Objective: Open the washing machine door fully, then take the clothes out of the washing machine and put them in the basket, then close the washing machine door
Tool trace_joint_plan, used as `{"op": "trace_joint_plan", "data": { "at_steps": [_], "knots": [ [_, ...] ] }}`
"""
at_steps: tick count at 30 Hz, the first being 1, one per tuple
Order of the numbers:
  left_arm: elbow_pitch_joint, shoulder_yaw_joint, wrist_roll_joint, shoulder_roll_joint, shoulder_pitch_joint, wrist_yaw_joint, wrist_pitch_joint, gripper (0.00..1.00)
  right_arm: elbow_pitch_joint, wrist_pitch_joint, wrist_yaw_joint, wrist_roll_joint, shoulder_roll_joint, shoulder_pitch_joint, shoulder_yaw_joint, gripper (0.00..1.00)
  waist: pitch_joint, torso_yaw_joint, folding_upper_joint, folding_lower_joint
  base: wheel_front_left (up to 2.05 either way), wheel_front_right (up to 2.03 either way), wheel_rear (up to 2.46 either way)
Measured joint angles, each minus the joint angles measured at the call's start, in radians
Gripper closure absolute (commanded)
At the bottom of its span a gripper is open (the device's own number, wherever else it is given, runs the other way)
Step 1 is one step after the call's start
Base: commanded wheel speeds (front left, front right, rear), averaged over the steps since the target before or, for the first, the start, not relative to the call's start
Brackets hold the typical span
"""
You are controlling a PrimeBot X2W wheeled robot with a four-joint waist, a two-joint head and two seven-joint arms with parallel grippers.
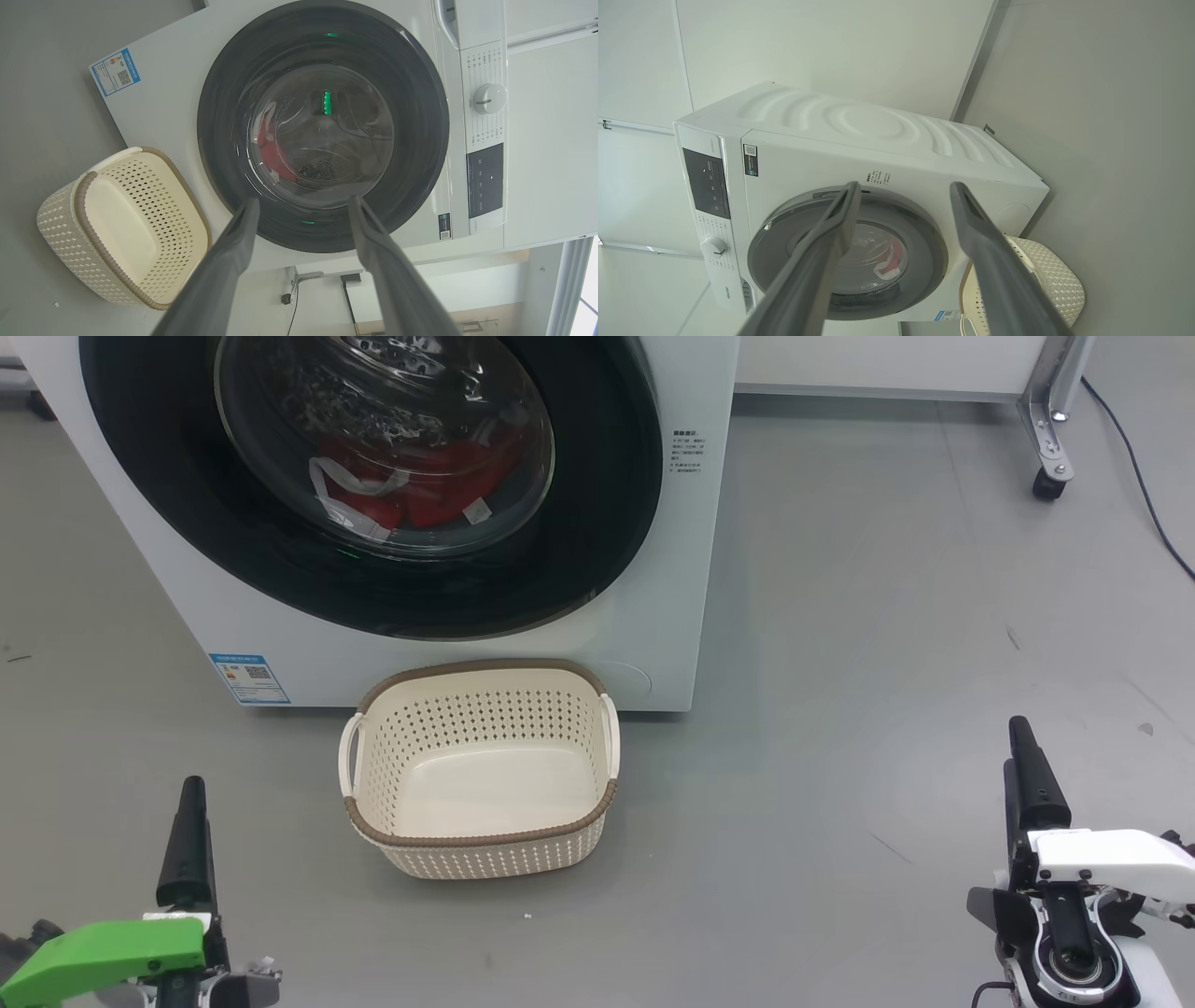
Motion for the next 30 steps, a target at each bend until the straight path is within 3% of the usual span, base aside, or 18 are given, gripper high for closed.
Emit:
{"op": "trace_joint_plan", "data": {
  "at_steps": [18, 30],
  "knots": [
    [-0.078, -0.032, 0.135, 0.025, -0.012, 0.0, -0.064, 0.0, -0.076, -0.058, -0.001, -0.199, 0.001, -0.046, 0.062, 0.0, -0.001, 0.019, 0.0, 0.0, 0.0, 0.0, 0.0],
    [-0.118, -0.095, 0.303, 0.071, -0.012, 0.0, -0.1, 0.0, -0.103, -0.095, -0.053, -0.406, 0.0, -0.052, 0.104, 0.0, 0.007, 0.03, 0.0, 0.0, 0.0, 0.0, 0.0]
  ]
}}
